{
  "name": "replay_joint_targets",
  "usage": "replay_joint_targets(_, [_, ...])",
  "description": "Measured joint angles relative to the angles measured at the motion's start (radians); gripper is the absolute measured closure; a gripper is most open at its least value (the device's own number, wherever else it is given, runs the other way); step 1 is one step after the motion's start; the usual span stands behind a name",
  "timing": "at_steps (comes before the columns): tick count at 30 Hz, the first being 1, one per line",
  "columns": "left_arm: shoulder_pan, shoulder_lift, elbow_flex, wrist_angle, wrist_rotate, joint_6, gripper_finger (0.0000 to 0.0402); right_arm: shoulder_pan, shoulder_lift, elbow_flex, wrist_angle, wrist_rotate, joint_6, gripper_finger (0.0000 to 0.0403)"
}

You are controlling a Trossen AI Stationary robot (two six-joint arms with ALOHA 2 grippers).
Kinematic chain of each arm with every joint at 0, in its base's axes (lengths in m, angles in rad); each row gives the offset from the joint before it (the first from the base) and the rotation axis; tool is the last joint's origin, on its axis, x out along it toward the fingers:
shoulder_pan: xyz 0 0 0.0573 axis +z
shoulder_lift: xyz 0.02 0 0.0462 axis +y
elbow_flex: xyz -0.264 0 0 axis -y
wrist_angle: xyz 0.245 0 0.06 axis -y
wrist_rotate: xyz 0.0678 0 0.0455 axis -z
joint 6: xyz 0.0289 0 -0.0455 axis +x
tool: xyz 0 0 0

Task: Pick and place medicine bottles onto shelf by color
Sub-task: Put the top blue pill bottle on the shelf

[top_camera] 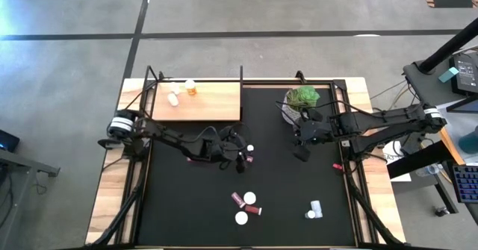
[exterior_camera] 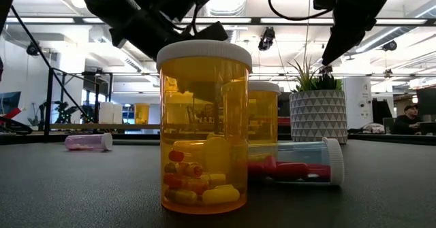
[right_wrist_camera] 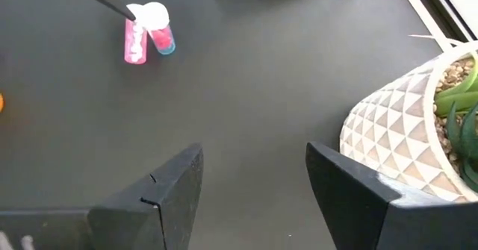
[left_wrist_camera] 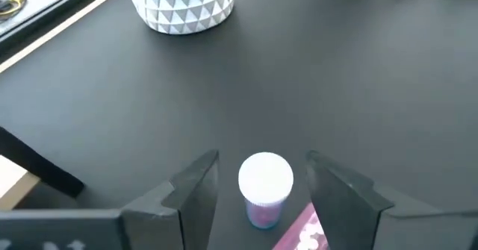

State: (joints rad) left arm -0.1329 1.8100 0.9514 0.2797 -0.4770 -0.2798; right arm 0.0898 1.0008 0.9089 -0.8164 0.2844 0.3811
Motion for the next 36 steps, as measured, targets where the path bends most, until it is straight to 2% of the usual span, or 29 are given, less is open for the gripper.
replay_joint_targets(8, [0.0, 0.035, 0.0, -0.001, 0.0, 0.0, 0.022, 0.0, 0.0, 0.0, 0.003, 0.0, 0.012, 0.0174])
replay_joint_targets(36, [0.003, 0.035, -0.003, 0.0, 0.005, -0.005, 0.022, 0.0, 0.001, 0.0, 0.014, 0.001, 0.019, 0.0174])
